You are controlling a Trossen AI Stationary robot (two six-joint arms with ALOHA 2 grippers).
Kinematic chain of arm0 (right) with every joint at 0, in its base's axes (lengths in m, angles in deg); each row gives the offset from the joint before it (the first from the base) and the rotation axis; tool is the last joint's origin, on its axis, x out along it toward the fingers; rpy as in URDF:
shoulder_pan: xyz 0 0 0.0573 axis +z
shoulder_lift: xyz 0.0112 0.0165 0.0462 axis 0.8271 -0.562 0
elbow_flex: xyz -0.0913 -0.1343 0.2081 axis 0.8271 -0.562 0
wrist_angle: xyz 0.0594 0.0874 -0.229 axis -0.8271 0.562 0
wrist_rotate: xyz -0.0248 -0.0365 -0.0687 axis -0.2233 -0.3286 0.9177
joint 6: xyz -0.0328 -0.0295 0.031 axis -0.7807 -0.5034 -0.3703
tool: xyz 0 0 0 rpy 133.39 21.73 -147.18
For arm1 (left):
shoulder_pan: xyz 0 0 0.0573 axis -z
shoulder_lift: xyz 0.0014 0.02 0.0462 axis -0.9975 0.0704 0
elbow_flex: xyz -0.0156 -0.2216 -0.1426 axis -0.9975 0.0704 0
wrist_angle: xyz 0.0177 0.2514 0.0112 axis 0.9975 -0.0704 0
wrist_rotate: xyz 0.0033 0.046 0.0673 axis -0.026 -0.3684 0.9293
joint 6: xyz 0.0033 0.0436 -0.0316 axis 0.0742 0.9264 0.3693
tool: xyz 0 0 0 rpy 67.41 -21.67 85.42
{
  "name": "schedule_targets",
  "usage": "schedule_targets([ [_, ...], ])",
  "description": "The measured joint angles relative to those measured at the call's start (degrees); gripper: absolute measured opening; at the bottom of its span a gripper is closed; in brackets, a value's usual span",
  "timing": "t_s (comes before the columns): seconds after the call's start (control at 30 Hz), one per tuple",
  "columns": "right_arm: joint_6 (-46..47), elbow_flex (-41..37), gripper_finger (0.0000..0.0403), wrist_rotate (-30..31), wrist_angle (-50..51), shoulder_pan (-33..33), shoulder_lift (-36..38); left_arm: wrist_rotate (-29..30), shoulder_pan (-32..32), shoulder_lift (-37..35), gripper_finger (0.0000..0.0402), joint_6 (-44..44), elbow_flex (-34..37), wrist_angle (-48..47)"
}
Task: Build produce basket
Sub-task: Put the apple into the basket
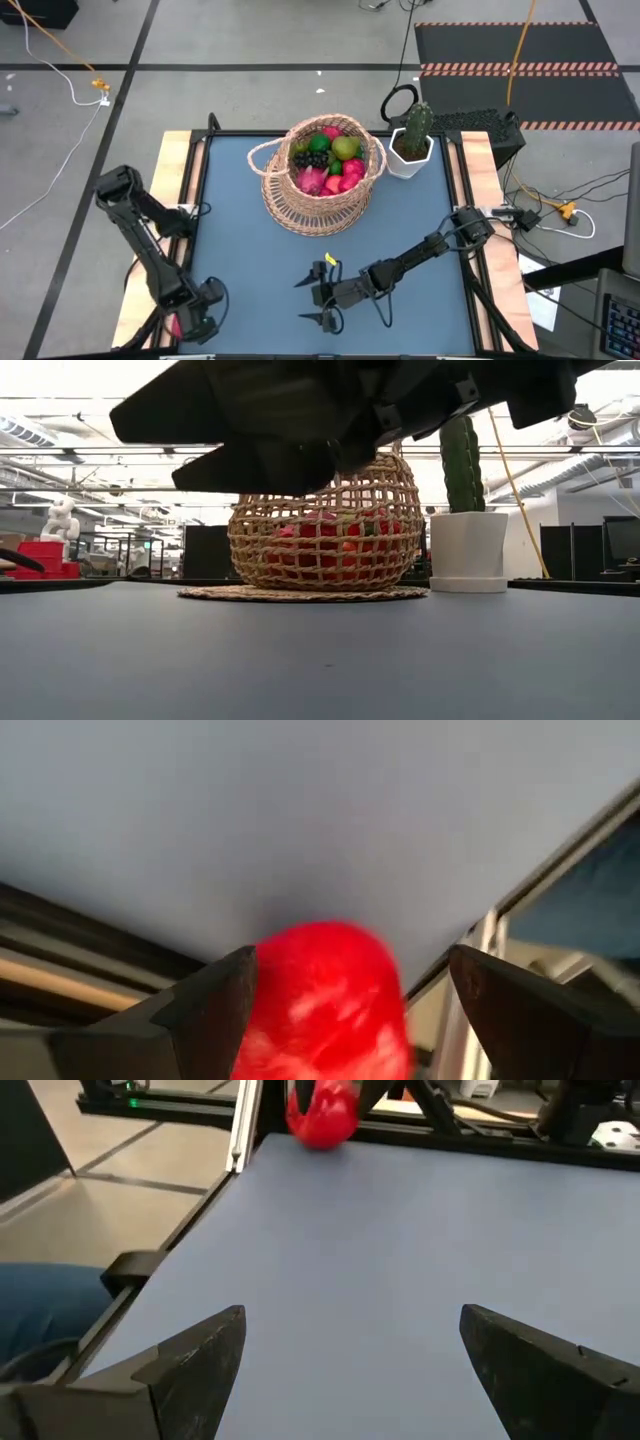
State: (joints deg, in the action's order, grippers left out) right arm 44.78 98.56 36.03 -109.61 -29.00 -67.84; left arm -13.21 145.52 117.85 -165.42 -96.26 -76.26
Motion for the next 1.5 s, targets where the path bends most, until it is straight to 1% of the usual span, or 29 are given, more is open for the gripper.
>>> schedule_targets([
  [0.13,0.87,0.0,0.0364,0.06,-0.83,-0.04,0.0,0.15,3.73,0.0,0.0333,1.27,0.0,-1.51],
  [0.27,1.74,0.0,0.0364,0.05,-0.5,-0.17,0.0,1.83,6.13,-0.09,0.0333,0.88,1.1,-1.67],
  [0.43,1.83,0.0,0.0364,0.08,0.73,-0.14,0.0,1.47,6.23,-0.26,0.0333,-1.06,4.18,5.99],
  [0.5,1.8,0.0,0.0364,0.09,0.64,-0.11,0.0,1.04,5.89,-0.13,0.0333,-1.77,4.61,7.17],
  [0.63,1.72,0.0,0.0364,0.07,0.71,-0.11,0.0,-3.52,5.06,-0.1,0.0333,-7.47,4.57,4.71],
  [0.73,1.82,0.0,0.0364,0.07,0.74,-0.09,0.0,-5.01,4.98,0.04,0.0332,-9.06,4.57,3.95],
  [0.83,2.56,0.0,0.0364,0.07,1.16,-0.09,0.0,-6.26,4.51,0.01,0.0332,-9.37,4.58,5.28],
  [0.93,2.68,0.0,0.0364,0.07,1.05,-0.09,0.0,-8.92,2.74,-0.11,0.0332,-11.99,4.16,6.75],
  [1.0,2.71,0.0,0.0364,0.07,0.83,-0.09,0.0,-11.59,1.33,-0.07,0.0332,-13.87,3.61,7.14],
  [1.07,2.73,0.0,0.0364,0.09,0.48,-0.09,0.0,-14.05,0.33,-0.04,0.033,-13.42,3.37,7.97],
  [1.17,2.73,0.0,0.0364,0.07,0.53,-0.09,0.0,-14.74,0.52,-0.03,0.0304,-8.77,3.29,8.71],
  [1.23,2.73,0.0,0.0364,0.07,0.57,-0.07,0.0,-12.99,1.22,-0.11,0.0277,-6.36,3.2,8.83],
  [1.4,3.95,-0.01,0.0364,0.02,1.12,-0.04,0.0,-8.87,2.14,-0.1,0.0204,-4.59,3.15,8.39],
  [1.5,4.76,-0.02,0.0364,-0.02,1.55,0.06,0.0,-9.33,2.14,-0.02,0.0174,-2.93,3.19,8.58],
])
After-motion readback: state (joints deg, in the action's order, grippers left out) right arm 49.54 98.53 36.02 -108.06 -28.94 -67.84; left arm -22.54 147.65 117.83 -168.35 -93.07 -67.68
